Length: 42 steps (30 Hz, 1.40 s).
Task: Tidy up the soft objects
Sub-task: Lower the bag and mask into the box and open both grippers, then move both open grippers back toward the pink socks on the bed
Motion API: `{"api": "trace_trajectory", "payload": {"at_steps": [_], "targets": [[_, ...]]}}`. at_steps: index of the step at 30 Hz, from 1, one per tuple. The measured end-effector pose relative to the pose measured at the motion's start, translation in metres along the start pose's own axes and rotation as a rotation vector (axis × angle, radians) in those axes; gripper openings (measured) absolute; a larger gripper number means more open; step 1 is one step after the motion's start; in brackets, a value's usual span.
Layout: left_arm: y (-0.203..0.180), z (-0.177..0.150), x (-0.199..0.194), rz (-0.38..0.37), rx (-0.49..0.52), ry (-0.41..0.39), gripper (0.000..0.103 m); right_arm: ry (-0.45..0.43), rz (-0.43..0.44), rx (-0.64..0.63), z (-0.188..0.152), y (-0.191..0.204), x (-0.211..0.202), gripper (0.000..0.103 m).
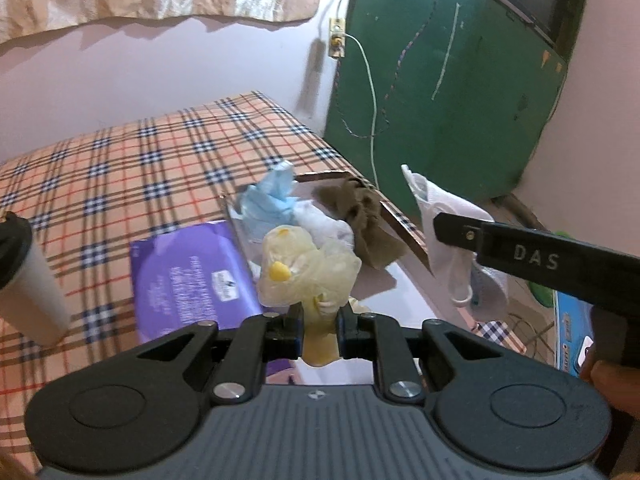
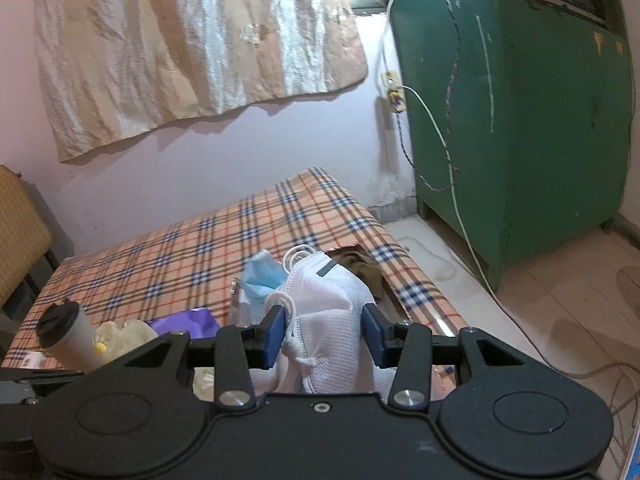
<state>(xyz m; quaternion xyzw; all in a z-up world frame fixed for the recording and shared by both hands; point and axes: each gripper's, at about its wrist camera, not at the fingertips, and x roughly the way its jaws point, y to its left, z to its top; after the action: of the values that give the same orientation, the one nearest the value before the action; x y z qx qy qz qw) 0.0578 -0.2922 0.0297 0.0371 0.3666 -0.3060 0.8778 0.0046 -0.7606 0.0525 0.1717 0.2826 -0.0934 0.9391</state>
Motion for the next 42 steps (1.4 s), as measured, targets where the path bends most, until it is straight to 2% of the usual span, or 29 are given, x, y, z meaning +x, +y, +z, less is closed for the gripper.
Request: {"api": "trace_trajectory", "payload": {"at_steps": [5, 7, 8, 9, 10, 16, 27, 42], "targets": [[-0.009, -0.003, 0.011, -0.016, 0.018, 0.006, 0.027, 0.017, -0.010, 0.007, -0.004, -0.009, 0.007, 0.056], [-0.010, -0.004, 0.014, -0.011, 0.019, 0.004, 0.047, 0.025, -0.010, 0.007, -0.006, -0.011, 0.009, 0.057], [-0.010, -0.005, 0.015, -0.010, 0.020, 0.002, 0.051, 0.026, -0.011, 0.003, -0.007, -0.011, 0.009, 0.060], [-0.010, -0.005, 0.016, -0.008, 0.021, 0.001, 0.059, 0.026, -0.011, 0.001, -0.007, -0.011, 0.009, 0.071], [-0.009, -0.005, 0.017, -0.008, 0.023, 0.001, 0.064, 0.026, -0.012, 0.000, -0.008, -0.011, 0.008, 0.074], [0.000, -0.004, 0.005, 0.018, 0.004, -0.011, 0.072, 0.006, 0.012, -0.007, -0.005, 0.000, -0.001, 0.075], [0.035, -0.006, -0.043, 0.172, -0.048, -0.057, 0.082, -0.008, 0.088, -0.109, -0.005, 0.054, -0.015, 0.079], [0.097, -0.037, -0.089, 0.290, -0.191, -0.080, 0.083, 0.037, 0.247, -0.238, -0.021, 0.145, -0.012, 0.082]]}}
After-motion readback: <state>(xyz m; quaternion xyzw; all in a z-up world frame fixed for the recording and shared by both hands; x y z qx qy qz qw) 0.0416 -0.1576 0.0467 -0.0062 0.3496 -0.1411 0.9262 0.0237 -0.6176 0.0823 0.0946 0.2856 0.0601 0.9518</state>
